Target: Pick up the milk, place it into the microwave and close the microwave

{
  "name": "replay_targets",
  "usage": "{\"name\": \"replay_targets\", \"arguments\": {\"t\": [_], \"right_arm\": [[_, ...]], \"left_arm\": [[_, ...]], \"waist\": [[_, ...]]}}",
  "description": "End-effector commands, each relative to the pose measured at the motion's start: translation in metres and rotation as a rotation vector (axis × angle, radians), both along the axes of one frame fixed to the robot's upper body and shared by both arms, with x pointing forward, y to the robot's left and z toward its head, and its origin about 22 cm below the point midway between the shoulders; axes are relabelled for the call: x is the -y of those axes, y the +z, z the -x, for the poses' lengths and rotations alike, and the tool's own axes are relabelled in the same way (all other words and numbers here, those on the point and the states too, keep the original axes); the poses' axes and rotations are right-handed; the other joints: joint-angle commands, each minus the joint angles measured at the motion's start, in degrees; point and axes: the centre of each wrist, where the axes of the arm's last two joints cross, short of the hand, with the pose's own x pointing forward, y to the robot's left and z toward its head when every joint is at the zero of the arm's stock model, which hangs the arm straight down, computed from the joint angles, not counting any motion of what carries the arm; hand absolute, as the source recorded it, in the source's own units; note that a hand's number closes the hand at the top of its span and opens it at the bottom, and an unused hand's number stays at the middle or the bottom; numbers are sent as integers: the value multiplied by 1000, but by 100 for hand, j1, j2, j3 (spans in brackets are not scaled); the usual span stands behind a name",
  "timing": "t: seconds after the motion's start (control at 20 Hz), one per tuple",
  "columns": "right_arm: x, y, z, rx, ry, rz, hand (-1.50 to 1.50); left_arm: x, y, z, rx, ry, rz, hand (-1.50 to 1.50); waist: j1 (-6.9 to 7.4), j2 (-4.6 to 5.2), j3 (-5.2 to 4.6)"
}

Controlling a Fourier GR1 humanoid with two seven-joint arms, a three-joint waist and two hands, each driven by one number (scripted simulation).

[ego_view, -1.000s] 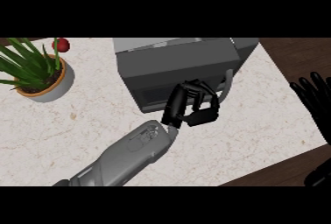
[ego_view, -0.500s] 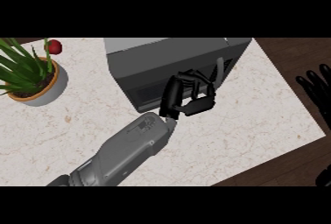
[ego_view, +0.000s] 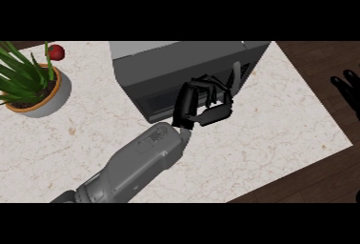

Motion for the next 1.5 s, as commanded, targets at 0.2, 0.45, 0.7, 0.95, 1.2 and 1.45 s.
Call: {"name": "replay_targets", "arguments": {"t": [0.2,0.45,0.7,0.95,1.2,1.45], "right_arm": [[3,10,0,-1,9,-5,-150],[6,19,-3,12,3,-17,-150],[5,19,-2,-12,20,-6,-150],[8,31,-4,9,9,-6,-150],[13,35,-4,1,9,-1,-150],[5,43,-6,18,80,0,-150]], "left_arm": [[-5,9,-19,18,45,26,150],[-5,6,-20,23,50,25,150],[-3,9,-21,44,47,33,150],[-5,4,-20,47,58,41,150],[-5,3,-21,64,61,46,150],[-4,5,-22,56,62,50,150]], "waist": [[-101,81,-6],[-49,85,-1],[-101,88,5],[-100,111,-1],[-116,121,5],[-114,112,7]]}}
